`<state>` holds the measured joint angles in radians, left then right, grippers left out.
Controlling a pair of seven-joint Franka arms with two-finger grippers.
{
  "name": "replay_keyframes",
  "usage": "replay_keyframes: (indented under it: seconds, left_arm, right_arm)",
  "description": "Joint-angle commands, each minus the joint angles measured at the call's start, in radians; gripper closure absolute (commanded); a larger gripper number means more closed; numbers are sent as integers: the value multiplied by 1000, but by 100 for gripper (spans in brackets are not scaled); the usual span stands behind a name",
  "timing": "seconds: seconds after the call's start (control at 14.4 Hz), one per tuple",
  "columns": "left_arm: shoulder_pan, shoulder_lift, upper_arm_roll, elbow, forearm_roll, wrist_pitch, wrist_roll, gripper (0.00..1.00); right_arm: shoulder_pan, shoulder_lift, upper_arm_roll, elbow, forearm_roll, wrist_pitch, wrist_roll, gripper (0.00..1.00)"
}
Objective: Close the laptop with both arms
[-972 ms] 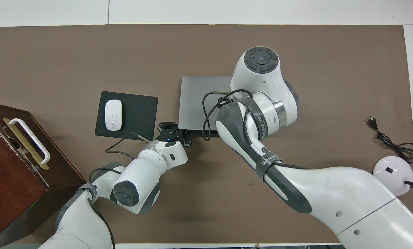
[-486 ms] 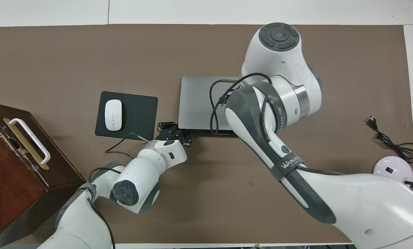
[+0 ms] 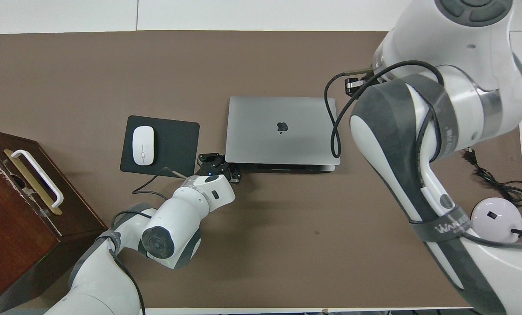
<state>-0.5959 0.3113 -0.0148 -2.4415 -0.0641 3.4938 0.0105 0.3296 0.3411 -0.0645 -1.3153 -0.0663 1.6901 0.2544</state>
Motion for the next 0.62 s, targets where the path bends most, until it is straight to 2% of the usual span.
replay_keyframes:
  seconds: [0.0, 0.21, 0.56]
  left_arm:
    - [38, 54, 13, 15, 0, -71, -6, 100]
    - [38, -26, 13, 13, 0, -197, -23, 100]
    - [36, -109, 13, 9, -2, -295, -50, 100]
  right_arm:
    - [-24, -16, -34, 24, -13, -6, -102, 0]
    - [-87, -19, -48, 117, -6, -3, -164, 0]
    - [-182, -21, -49, 137, 0, -38, -341, 0]
